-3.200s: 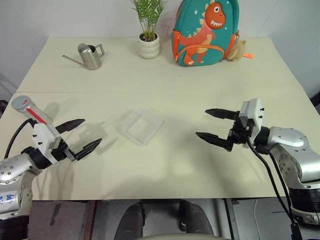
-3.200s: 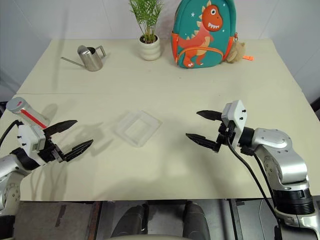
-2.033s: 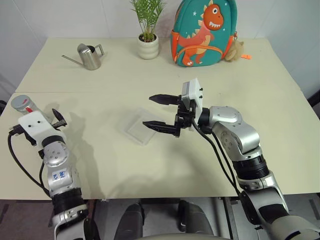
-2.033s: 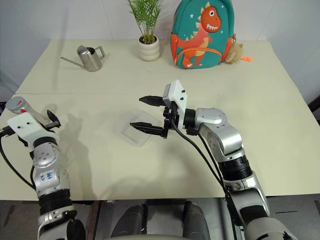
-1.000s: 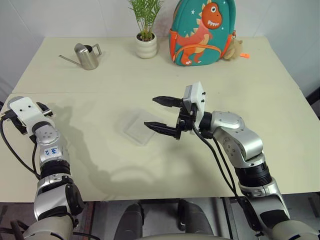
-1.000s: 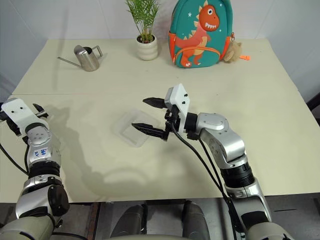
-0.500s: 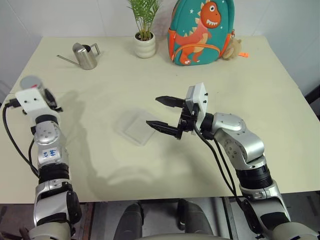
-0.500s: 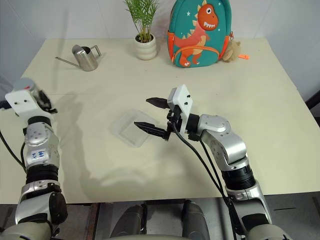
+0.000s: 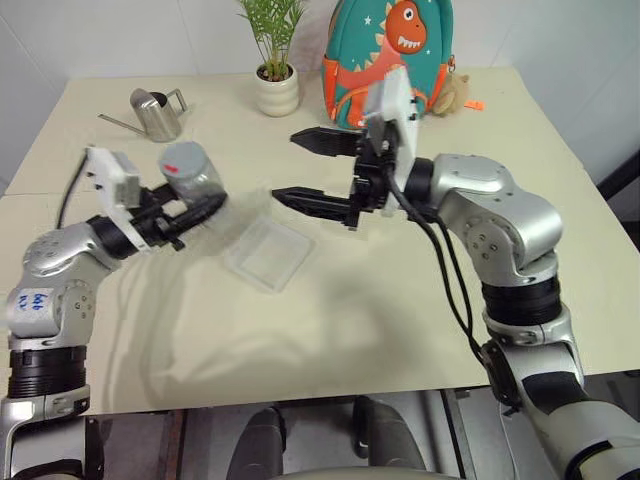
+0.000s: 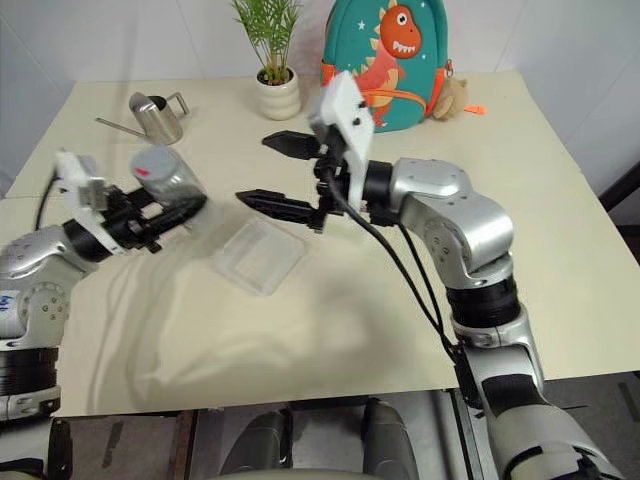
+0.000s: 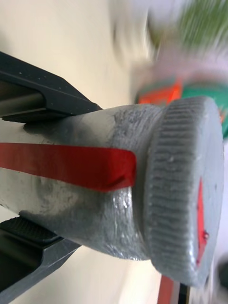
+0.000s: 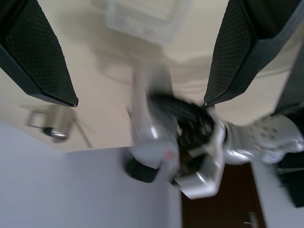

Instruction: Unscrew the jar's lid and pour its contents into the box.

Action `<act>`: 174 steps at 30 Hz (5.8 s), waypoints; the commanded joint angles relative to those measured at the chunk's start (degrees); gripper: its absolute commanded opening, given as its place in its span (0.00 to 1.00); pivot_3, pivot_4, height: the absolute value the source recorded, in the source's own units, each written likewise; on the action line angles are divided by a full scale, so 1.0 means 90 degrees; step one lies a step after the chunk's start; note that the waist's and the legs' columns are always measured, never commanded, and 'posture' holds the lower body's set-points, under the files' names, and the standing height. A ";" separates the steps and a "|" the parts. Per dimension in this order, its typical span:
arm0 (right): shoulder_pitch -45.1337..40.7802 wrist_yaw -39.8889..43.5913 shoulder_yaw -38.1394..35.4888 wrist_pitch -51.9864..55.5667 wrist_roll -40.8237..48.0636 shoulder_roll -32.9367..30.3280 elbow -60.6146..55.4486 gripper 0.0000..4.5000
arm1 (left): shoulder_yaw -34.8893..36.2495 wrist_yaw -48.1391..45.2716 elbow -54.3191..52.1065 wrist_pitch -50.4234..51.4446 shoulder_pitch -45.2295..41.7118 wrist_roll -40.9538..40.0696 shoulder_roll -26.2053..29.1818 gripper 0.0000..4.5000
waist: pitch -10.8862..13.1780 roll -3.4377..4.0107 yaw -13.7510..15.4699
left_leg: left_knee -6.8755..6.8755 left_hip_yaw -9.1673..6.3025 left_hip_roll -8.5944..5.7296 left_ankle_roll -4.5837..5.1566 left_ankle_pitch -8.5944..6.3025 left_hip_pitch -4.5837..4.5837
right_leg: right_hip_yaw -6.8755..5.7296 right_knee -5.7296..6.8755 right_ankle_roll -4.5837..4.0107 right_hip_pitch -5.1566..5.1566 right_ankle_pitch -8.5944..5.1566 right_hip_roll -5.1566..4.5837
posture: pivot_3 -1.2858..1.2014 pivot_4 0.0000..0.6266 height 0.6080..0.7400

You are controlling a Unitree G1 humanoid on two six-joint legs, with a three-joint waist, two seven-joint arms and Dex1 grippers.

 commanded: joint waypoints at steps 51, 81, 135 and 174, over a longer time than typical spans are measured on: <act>-0.1616 0.4453 0.0491 -0.0672 0.0389 -0.0088 0.1582 0.57 | -0.1209 -0.3072 -0.0273 0.0855 -0.1370 -0.0388 -0.0445 0.43 | 0.0001 0.0001 -0.0008 | 0.0009 0.0054 0.0039 -0.0001 -0.0006 0.0024 | 0.0068 0.0010 -0.0005 -0.0013 0.0003 0.0048 | 0.52 0.24 1.00; -0.1279 0.1614 0.0371 -0.0669 -0.0687 0.0573 0.1682 0.99 | -0.0889 -0.2245 0.0032 0.0323 -0.1208 0.0320 -0.0460 0.43 | 0.0001 0.0001 -0.0005 | 0.0011 0.0070 0.0039 -0.0008 -0.0006 0.0024 | 0.0082 0.0009 -0.0007 -0.0018 0.0005 0.0049 | 0.52 0.24 1.00; -0.1185 0.1314 0.0246 -0.0210 -0.0461 0.0268 0.1639 0.99 | -0.0789 -0.2109 -0.0028 0.0378 -0.1117 0.0283 -0.0386 0.43 | 0.0002 -0.0001 -0.0006 | 0.0013 0.0120 0.0045 0.0001 -0.0015 0.0038 | 0.0130 0.0009 -0.0001 -0.0027 0.0011 0.0055 | 0.52 0.24 1.00; -0.1092 0.1924 0.0237 -0.0270 -0.0312 0.0108 0.1743 0.99 | -0.0706 -0.2087 -0.0108 0.0308 -0.1027 0.0346 -0.0322 0.43 | 0.0002 -0.0001 -0.0007 | 0.0013 0.0122 0.0045 0.0002 -0.0016 0.0039 | 0.0132 0.0009 -0.0001 -0.0028 0.0011 0.0055 | 0.52 0.24 1.00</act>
